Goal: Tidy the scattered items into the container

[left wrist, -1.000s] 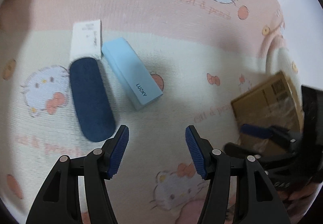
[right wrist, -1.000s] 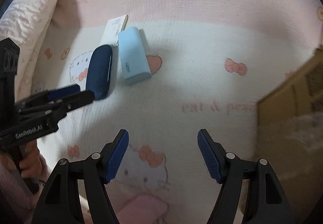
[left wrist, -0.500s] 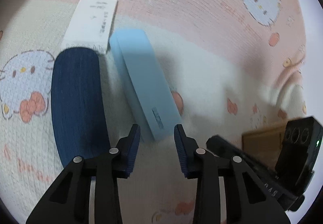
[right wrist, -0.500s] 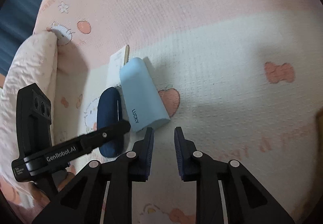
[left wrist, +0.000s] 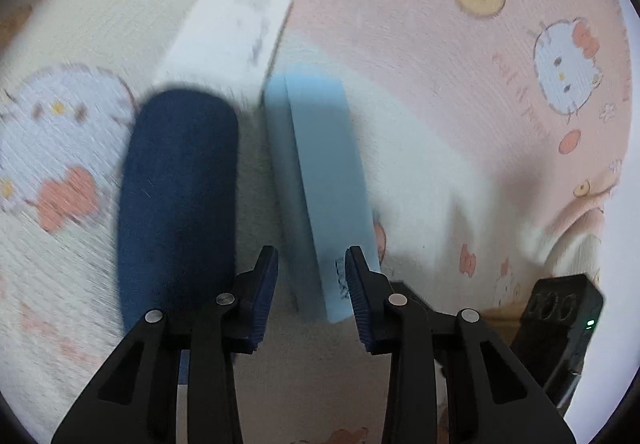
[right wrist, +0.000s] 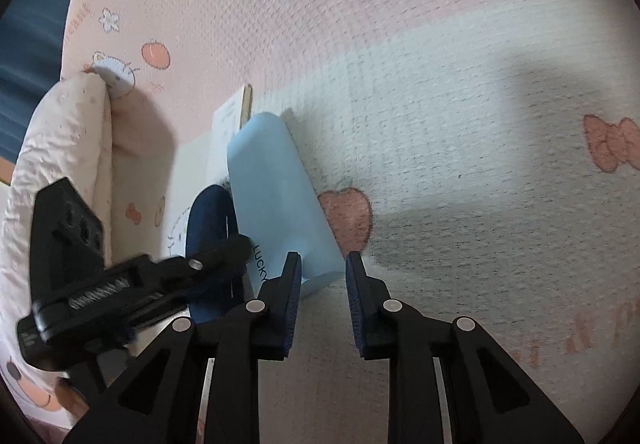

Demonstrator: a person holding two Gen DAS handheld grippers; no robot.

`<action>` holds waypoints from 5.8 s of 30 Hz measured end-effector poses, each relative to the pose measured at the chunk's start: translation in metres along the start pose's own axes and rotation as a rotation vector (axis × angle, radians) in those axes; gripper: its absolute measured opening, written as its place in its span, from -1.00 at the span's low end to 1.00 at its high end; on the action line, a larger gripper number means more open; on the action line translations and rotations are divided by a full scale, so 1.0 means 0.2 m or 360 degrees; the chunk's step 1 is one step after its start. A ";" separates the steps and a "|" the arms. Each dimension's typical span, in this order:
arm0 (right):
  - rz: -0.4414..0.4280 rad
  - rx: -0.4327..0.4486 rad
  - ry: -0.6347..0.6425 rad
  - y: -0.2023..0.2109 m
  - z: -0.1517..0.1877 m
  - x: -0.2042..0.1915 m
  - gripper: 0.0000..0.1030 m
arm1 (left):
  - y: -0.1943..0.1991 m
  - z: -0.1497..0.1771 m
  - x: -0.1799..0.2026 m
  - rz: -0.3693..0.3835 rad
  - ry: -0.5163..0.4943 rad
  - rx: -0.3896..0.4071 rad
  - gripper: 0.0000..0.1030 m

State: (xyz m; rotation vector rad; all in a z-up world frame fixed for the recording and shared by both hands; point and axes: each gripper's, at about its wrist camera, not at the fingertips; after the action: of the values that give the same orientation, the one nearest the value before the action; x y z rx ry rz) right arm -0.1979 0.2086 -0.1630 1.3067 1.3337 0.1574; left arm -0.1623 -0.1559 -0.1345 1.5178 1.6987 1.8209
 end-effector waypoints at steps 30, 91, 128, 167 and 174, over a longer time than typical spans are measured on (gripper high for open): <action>-0.0175 -0.0161 0.0007 -0.48 -0.29 -0.47 -0.52 | 0.08 -0.34 -0.54 0.0146 0.0389 0.0171 0.14; -0.0036 -0.0272 -0.0162 -0.24 -0.46 -0.33 -0.48 | 0.03 -0.24 -0.01 0.0584 0.0179 -0.0096 -0.36; 0.0172 0.0148 0.0140 -0.22 -0.48 -0.30 -0.20 | -0.08 -0.47 -0.18 0.0259 0.0395 0.0109 0.13; 0.0185 0.0242 -0.0056 0.30 0.13 0.07 -0.76 | -0.06 0.22 0.07 0.0362 0.0034 -0.0234 -0.16; 0.0303 0.0310 -0.0067 0.48 0.30 0.14 -0.76 | -0.09 0.39 0.23 0.0391 -0.0127 -0.0336 -0.16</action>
State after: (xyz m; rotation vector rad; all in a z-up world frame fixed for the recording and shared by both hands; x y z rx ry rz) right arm -0.0882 0.2281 -0.1266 1.5941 1.2108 0.1323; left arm -0.1300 -0.0688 -0.1415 1.7424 1.2850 1.9545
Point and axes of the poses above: each gripper's, at about its wrist camera, not at the fingertips, and y roughly against the way its jaws point, x to its right, z to its underside, and after that the axes turned 2 degrees about z, right-handed
